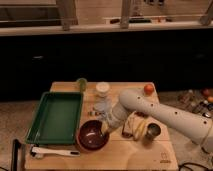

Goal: Stack bowls into tray

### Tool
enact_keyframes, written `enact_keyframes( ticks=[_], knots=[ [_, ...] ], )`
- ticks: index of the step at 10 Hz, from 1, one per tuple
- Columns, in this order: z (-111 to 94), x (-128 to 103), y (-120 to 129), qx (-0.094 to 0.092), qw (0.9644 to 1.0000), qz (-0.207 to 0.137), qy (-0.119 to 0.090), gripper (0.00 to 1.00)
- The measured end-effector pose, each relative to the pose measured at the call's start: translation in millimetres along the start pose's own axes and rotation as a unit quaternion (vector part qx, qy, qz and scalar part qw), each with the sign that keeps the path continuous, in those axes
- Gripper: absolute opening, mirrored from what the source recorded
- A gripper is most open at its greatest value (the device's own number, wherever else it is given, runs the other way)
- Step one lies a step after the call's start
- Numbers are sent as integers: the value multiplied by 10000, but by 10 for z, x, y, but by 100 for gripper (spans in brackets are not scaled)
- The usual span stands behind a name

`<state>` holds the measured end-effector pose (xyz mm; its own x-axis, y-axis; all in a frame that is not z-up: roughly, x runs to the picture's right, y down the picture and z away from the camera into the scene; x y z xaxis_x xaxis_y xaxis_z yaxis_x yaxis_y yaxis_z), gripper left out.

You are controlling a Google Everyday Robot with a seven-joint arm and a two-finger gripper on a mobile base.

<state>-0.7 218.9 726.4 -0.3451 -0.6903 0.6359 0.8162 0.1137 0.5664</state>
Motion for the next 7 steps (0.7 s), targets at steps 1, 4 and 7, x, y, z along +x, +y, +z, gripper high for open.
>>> enact_keyframes(
  ticks=[1, 4, 7],
  knots=[
    [-26, 58, -68, -43, 10000, -66, -12, 0],
    [-54, 303, -310, -153, 9994, -317, -74, 0],
    [-83, 514, -460, -256, 9979, -552, -232, 0]
  ],
)
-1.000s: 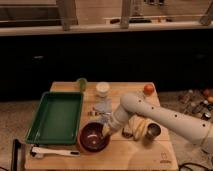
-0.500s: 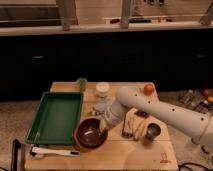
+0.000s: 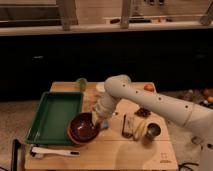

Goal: Stack bowls into tray

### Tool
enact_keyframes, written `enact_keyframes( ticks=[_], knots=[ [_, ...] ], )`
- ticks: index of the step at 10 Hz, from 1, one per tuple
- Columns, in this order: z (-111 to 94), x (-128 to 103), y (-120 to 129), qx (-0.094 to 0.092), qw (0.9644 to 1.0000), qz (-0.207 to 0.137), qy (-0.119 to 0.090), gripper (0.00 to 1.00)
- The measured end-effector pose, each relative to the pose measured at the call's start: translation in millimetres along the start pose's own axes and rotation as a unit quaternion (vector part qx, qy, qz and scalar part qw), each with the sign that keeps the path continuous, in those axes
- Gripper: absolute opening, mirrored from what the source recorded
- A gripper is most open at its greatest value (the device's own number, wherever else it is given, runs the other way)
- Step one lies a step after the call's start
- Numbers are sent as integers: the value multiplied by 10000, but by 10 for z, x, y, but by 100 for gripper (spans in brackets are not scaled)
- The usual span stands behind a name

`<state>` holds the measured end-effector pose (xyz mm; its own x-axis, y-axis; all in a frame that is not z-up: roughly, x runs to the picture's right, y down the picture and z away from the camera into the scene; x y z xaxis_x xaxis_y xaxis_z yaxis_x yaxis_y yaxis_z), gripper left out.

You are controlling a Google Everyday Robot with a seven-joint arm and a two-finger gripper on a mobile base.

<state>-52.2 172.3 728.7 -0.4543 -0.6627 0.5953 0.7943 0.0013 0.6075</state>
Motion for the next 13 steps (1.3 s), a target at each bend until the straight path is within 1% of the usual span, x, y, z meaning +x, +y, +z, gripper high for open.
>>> enact_keyframes(
  ticks=[3, 5, 6, 7, 8, 10, 11, 13],
  knots=[
    [-14, 304, -131, -50, 9998, -186, -80, 0],
    [35, 514, -262, -52, 9997, -256, -23, 0],
    [89, 641, -346, -45, 9996, -291, 8, 0],
    [188, 812, -467, -20, 9994, -337, 32, 0],
    [264, 921, -516, -2, 9994, -346, 45, 0],
    [383, 1076, -575, 17, 9992, -389, 82, 0],
    [456, 1154, -618, 62, 9990, -421, 131, 0],
    [530, 1239, -624, 137, 9987, -444, 214, 0]
  ],
)
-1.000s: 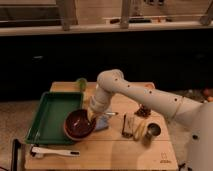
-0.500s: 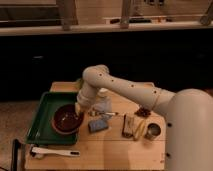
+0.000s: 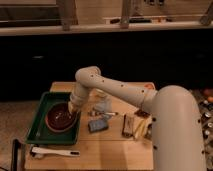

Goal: Stack bowls into tray

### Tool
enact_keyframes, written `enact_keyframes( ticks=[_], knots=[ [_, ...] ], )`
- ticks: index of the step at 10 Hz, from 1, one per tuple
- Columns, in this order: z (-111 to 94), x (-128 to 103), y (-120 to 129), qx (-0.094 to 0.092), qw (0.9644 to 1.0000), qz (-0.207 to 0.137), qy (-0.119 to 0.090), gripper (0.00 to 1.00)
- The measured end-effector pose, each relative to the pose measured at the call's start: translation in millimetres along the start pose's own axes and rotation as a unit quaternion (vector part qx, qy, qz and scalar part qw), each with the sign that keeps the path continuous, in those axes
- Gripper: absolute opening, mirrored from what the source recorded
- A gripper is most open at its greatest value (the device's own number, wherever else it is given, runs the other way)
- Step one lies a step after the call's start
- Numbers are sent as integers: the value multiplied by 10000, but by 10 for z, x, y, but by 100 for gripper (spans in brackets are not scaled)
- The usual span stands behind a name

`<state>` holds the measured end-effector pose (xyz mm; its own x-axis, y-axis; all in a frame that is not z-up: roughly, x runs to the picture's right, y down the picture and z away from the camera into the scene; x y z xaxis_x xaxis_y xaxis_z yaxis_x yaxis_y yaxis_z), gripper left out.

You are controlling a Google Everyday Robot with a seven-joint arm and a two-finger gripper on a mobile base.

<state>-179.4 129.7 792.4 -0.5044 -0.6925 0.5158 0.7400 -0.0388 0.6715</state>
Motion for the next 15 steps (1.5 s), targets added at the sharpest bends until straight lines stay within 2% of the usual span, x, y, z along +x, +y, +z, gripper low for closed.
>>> enact_keyframes(
  ticks=[3, 8, 12, 13, 14, 15],
  knots=[
    [131, 142, -67, 111, 9999, -73, 35, 0],
    [296, 342, -104, 201, 9997, -133, -71, 0],
    [446, 465, -143, 186, 9992, -235, -254, 0],
    [479, 481, -142, 175, 9990, -263, -331, 1],
    [552, 494, -164, 166, 9981, -327, -492, 10],
    [587, 511, -169, 171, 9976, -360, -559, 18]
  ],
)
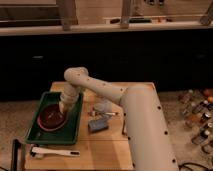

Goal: Stack bowls into tray

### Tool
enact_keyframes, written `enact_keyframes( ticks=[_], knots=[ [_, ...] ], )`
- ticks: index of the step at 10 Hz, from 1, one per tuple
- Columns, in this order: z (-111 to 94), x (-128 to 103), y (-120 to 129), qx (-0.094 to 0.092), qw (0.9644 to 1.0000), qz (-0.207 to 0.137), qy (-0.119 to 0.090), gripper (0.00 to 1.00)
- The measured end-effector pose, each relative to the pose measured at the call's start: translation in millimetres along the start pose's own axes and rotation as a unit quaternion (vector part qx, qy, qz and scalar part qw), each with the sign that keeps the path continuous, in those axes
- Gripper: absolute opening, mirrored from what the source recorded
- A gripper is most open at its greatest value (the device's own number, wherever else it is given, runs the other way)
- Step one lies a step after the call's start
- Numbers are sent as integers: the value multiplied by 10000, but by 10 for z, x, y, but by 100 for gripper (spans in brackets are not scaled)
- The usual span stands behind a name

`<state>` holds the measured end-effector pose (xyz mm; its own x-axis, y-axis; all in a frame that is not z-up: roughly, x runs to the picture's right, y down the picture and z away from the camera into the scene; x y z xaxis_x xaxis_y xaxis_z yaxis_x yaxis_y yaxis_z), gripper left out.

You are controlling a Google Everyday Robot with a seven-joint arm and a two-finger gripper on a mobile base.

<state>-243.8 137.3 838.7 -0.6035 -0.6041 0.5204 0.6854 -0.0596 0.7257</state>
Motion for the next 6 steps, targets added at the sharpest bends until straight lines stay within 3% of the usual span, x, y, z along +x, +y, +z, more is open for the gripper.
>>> enact_keyframes(
  ticks=[2, 6],
  knots=[
    [64, 1, 36, -6, 9998, -56, -192, 40],
    [132, -9, 29, 6, 9989, -270, -377, 77]
  ],
)
